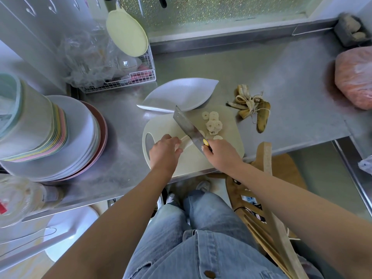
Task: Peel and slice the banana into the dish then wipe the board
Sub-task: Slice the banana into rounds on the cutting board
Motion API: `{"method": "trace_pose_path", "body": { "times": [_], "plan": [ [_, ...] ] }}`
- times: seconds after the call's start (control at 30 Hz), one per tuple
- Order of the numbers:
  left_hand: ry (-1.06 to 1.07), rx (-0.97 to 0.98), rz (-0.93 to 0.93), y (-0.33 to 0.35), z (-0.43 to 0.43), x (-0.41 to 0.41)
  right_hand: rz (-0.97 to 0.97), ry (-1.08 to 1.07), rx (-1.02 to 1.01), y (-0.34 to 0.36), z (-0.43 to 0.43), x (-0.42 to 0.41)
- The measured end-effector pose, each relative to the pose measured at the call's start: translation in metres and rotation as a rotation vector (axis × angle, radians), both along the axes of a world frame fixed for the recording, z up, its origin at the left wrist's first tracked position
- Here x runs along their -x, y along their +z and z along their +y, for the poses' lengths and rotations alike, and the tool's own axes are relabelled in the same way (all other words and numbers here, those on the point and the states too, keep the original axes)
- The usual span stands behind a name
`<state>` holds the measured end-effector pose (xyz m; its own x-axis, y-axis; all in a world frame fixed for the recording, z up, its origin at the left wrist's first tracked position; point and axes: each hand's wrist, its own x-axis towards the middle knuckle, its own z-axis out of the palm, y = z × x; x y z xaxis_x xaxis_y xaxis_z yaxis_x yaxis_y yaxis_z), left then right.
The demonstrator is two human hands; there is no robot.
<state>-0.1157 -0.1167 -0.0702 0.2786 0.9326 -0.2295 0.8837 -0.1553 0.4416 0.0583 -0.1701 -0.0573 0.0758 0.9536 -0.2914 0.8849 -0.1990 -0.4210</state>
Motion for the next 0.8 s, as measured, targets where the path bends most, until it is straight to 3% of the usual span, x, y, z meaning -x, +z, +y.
{"method": "trace_pose_path", "body": {
  "times": [0.27,0.53,0.8],
  "plan": [
    [0.023,-0.006,-0.011,0.000,-0.001,-0.001,0.005,-0.020,0.052,-0.017,-0.003,0.006],
    [0.020,0.020,-0.027,0.000,0.001,0.000,0.020,-0.005,-0.113,0.003,0.003,0.000],
    [0.017,0.025,-0.013,0.001,0.001,0.000,-0.026,0.033,-0.041,0.007,0.004,0.003]
  ]
}}
